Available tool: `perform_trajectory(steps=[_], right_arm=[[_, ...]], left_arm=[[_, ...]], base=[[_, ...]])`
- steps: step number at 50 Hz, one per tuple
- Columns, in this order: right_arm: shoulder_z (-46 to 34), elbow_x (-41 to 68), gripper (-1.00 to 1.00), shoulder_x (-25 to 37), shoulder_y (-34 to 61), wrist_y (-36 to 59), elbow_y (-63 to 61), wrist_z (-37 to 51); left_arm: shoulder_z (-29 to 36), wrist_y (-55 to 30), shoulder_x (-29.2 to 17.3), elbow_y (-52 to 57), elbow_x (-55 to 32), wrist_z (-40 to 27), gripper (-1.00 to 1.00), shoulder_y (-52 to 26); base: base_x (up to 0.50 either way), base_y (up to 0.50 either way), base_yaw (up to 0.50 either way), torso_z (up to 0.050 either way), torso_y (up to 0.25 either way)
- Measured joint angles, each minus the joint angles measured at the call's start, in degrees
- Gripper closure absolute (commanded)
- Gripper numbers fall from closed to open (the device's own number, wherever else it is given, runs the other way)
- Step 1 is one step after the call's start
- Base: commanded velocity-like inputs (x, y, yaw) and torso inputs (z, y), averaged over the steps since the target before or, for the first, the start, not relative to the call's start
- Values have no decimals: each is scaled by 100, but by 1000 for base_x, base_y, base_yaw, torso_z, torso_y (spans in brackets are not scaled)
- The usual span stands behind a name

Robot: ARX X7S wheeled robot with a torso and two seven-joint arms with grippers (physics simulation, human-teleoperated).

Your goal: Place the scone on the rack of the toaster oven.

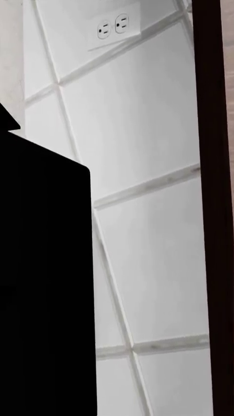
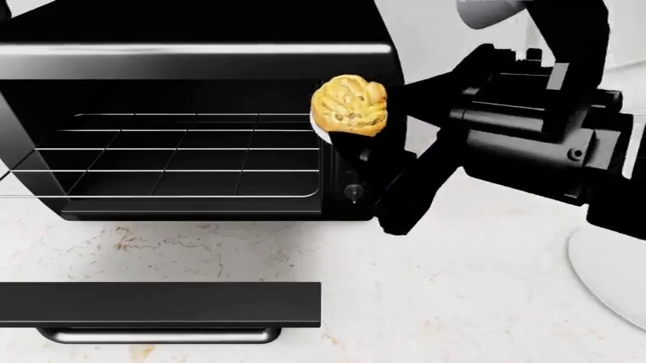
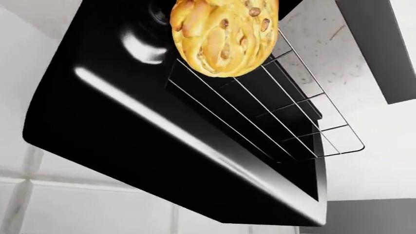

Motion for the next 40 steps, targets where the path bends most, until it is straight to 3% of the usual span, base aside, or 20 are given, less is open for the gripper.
perform_trajectory(steps=[18, 40], right_arm=[[-914, -995, 100, -1407, 323, -39, 928, -476], [-1496, -1597, 100, -2287, 148, -232, 1510, -679]], left_arm=[[74, 19, -66, -38, 65, 121, -100, -83], [145, 65, -88, -44, 88, 165, -100, -137]], base=[[0, 0, 0, 0, 0], [0, 0, 0, 0, 0]])
